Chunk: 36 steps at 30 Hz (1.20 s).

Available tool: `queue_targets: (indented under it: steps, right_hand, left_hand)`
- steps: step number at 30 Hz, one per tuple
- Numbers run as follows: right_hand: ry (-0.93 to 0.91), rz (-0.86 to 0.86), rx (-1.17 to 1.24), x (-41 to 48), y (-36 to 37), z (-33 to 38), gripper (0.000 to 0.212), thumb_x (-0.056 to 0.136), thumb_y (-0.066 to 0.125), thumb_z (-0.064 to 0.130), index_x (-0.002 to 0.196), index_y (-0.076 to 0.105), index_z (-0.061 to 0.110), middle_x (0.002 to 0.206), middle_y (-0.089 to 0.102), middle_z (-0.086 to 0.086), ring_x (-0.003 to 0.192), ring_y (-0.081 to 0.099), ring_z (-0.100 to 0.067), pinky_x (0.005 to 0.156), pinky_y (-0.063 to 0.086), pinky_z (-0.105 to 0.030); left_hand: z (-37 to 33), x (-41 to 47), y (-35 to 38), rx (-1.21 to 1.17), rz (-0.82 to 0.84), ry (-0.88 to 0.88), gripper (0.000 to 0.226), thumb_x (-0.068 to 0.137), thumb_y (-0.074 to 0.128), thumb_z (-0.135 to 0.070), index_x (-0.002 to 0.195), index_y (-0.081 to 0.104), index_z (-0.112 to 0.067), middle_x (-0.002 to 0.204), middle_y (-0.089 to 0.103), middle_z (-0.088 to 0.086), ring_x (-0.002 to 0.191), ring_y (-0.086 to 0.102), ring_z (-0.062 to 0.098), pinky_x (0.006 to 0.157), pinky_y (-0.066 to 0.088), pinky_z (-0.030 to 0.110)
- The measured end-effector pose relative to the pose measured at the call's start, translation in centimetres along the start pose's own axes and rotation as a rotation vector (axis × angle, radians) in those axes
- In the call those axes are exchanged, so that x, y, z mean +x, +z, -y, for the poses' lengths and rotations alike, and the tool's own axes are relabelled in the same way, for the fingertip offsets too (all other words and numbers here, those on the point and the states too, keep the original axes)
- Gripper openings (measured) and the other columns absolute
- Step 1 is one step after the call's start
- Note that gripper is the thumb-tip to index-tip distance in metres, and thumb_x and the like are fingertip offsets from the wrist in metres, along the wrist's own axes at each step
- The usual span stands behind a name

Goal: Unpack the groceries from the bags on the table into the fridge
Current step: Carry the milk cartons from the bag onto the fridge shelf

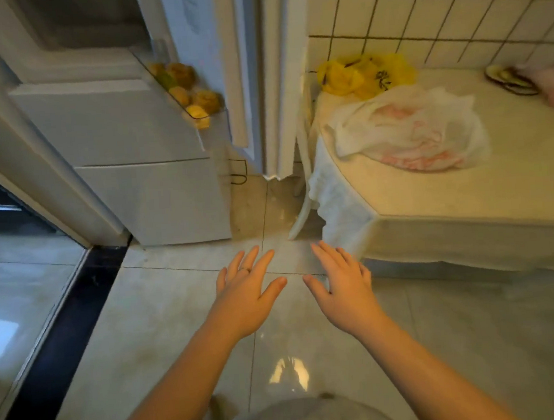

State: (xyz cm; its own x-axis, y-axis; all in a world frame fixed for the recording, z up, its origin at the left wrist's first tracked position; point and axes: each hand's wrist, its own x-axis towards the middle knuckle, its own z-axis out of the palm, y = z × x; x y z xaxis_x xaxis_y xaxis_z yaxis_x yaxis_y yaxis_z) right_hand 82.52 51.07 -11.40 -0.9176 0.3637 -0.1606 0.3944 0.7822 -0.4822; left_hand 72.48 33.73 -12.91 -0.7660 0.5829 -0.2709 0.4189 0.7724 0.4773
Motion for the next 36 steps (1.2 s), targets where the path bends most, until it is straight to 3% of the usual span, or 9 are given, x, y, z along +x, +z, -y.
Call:
queue_targets:
  steps: [7, 17, 21, 24, 30, 36]
  right_hand:
    - [0.086, -0.058, 0.043, -2.0, -6.3, -11.5, 0.059, 0.101, 0.044, 0.050, 0.154, 0.026, 0.034, 0.161, 0.025, 0.014, 0.151, 0.014, -0.018, 0.118, 0.013, -0.042]
    - [0.190, -0.154, 0.068, 1.7, -13.4, -22.0, 0.058, 0.099, 0.050, 0.046, 0.152, 0.032, 0.033, 0.154, 0.038, 0.010, 0.144, 0.029, -0.015, 0.114, 0.021, -0.045]
    - [0.192, -0.127, 0.035, 6.3, -16.2, -25.8, 0.059, 0.101, 0.045, 0.048, 0.155, 0.026, 0.034, 0.160, 0.028, 0.011, 0.149, 0.020, -0.017, 0.118, 0.016, -0.047]
    - [0.169, -0.163, -0.037, 11.0, -18.8, -28.5, 0.060, 0.098, 0.045, 0.049, 0.153, 0.029, 0.032, 0.159, 0.032, 0.010, 0.148, 0.025, -0.020, 0.118, 0.021, -0.047]
    - [0.092, -0.120, -0.184, 21.9, -24.5, -32.9, 0.069, 0.094, 0.059, 0.043, 0.154, 0.026, 0.033, 0.160, 0.028, 0.009, 0.149, 0.020, -0.020, 0.116, 0.019, -0.044]
    - [-0.056, 0.020, -0.455, 32.5, -28.2, -35.8, 0.092, 0.088, 0.063, 0.052, 0.157, 0.005, 0.035, 0.167, -0.004, 0.008, 0.153, -0.006, -0.027, 0.122, 0.005, -0.052]
  left_hand:
    - [-11.7, 3.2, 6.1, -0.024, 0.061, 0.083, 0.065, 0.098, 0.033, -0.065, 0.157, 0.017, -0.040, 0.168, 0.006, -0.009, 0.154, -0.003, 0.014, 0.124, 0.005, 0.043]
    - [-21.1, 11.7, 9.8, 0.017, 0.142, 0.194, 0.065, 0.098, 0.043, -0.061, 0.156, 0.019, -0.041, 0.167, 0.010, -0.009, 0.154, 0.002, 0.018, 0.122, 0.009, 0.044]
    - [-24.2, 18.0, 10.7, 0.012, 0.122, 0.238, 0.067, 0.097, 0.044, -0.061, 0.156, 0.020, -0.039, 0.167, 0.013, -0.008, 0.153, 0.008, 0.019, 0.122, 0.014, 0.046]
    - [-26.4, 23.3, 11.0, 0.008, 0.085, 0.272, 0.068, 0.097, 0.048, -0.059, 0.156, 0.023, -0.036, 0.166, 0.017, -0.004, 0.153, 0.011, 0.022, 0.123, 0.017, 0.046]
    - [-30.4, 34.6, 10.1, 0.002, -0.019, 0.256, 0.073, 0.092, 0.059, -0.054, 0.155, 0.028, -0.032, 0.166, 0.018, -0.001, 0.152, 0.013, 0.027, 0.122, 0.018, 0.045]
    - [-33.2, 43.9, 8.8, 0.060, -0.167, 0.315, 0.093, 0.083, 0.068, -0.059, 0.157, 0.020, -0.028, 0.166, 0.015, 0.006, 0.152, 0.012, 0.032, 0.121, 0.017, 0.053]
